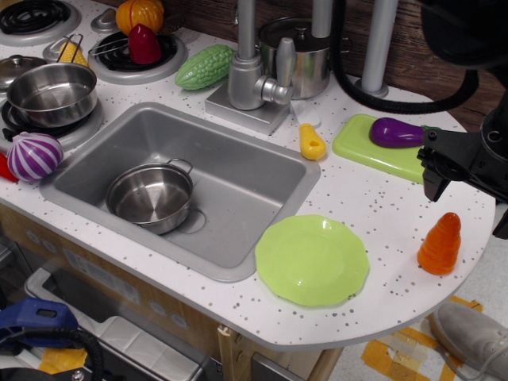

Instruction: Put carrot on plate

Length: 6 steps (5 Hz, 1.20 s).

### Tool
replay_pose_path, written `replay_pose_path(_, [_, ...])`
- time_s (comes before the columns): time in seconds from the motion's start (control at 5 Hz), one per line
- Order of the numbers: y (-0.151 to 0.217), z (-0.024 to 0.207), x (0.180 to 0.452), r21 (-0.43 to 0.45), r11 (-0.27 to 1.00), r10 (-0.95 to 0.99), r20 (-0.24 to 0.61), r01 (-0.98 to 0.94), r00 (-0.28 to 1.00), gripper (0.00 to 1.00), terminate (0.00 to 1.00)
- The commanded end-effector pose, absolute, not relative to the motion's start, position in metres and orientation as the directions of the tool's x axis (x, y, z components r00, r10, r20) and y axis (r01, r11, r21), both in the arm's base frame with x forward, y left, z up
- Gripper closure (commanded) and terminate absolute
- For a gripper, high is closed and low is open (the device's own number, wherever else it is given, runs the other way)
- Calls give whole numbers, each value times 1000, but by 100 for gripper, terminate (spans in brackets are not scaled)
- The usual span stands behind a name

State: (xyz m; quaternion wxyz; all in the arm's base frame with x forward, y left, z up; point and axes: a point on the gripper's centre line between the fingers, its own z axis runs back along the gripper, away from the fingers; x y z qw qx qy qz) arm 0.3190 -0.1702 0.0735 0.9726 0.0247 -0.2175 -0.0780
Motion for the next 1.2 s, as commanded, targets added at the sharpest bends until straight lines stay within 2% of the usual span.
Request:
replay_pose_path(0.0, [-170,73,319,82,987,-162,419,141,893,0,0])
replay_pose_path(0.6, [-160,45,325,45,989,-146,455,141,878,0,0])
replay_pose_path(0.8, [-159,39,327,37,990,-140,470,139,871,100,0])
replay_pose_path(1.0, [-161,47,325,41,990,-137,458,133,878,100,0])
